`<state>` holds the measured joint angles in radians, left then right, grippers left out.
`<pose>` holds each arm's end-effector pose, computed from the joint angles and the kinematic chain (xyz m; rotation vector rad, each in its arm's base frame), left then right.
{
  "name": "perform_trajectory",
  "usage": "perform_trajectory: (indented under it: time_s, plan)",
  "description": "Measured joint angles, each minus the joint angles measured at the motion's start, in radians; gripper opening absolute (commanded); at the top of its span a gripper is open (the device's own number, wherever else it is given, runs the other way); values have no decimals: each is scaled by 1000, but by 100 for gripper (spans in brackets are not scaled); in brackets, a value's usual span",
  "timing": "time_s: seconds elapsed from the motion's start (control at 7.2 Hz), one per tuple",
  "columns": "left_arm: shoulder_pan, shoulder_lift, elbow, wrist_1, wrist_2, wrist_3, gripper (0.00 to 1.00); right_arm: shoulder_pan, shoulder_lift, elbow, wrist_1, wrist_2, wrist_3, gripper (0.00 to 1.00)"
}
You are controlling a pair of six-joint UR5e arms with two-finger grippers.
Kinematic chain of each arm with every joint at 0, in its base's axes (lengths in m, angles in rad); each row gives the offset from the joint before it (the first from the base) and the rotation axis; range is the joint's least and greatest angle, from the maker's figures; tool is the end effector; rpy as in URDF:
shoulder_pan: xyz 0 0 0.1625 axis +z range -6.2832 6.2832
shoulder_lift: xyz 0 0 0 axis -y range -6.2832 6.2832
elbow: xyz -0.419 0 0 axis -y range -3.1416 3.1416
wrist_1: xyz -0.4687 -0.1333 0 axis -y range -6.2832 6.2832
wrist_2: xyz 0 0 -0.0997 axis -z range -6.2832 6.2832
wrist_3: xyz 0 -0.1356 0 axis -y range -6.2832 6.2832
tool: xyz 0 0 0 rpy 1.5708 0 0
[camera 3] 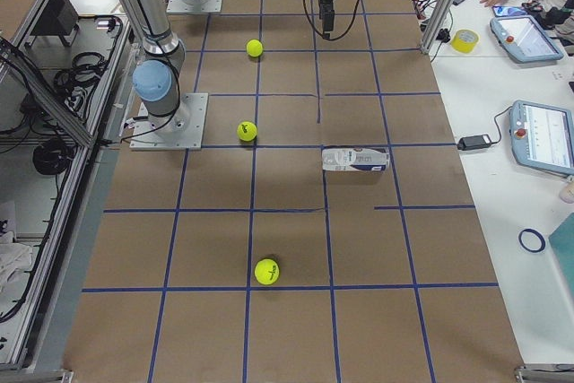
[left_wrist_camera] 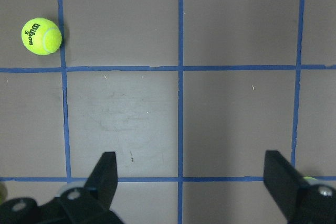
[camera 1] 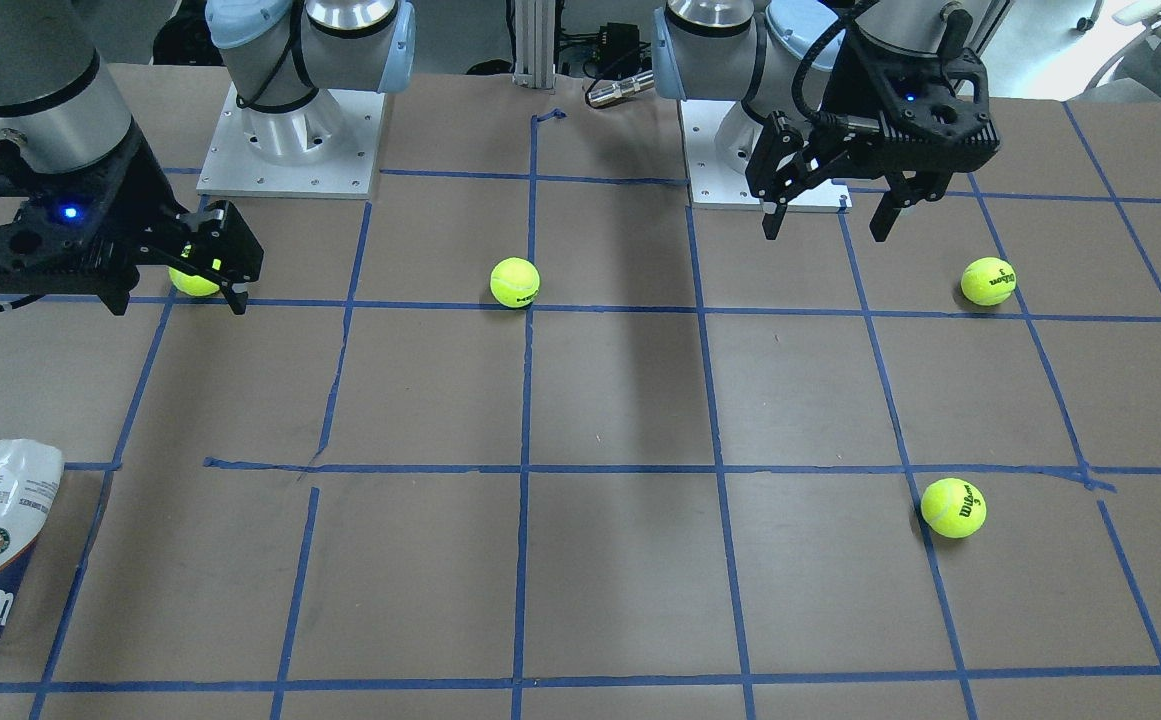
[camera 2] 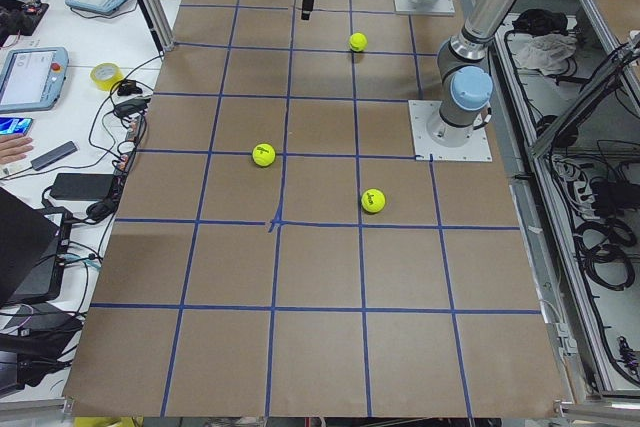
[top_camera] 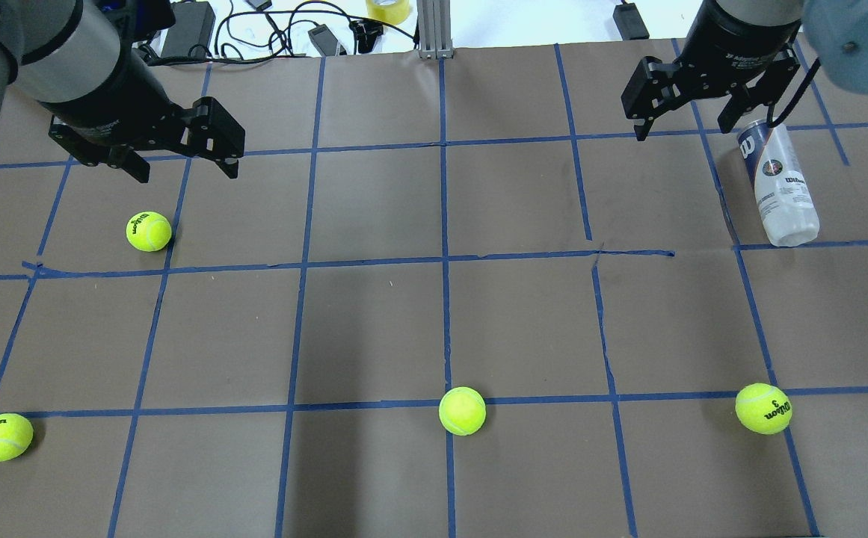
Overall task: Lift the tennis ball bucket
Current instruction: 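Move the right gripper toward the upright Wilson tennis ball can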
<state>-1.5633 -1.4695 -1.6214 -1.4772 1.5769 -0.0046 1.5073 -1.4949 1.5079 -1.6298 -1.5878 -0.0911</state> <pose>-0.1284 -0.5449 0.4832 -0.0196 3.1271 -0.2260 0.0923 -0.6134 0.4433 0.0425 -3.1200 0.0695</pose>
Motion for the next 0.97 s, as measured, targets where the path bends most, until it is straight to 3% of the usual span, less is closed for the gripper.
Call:
perform_trajectory:
  time_s: [0.56, 0.97]
  plan:
    - [-1, 0, 0, 1, 0, 0, 100, -119, 127, -60, -116, -34, -65, 100]
    - [-1, 0, 0, 1, -1, 0, 100, -177, 360, -249, -203, -84, -134, 100]
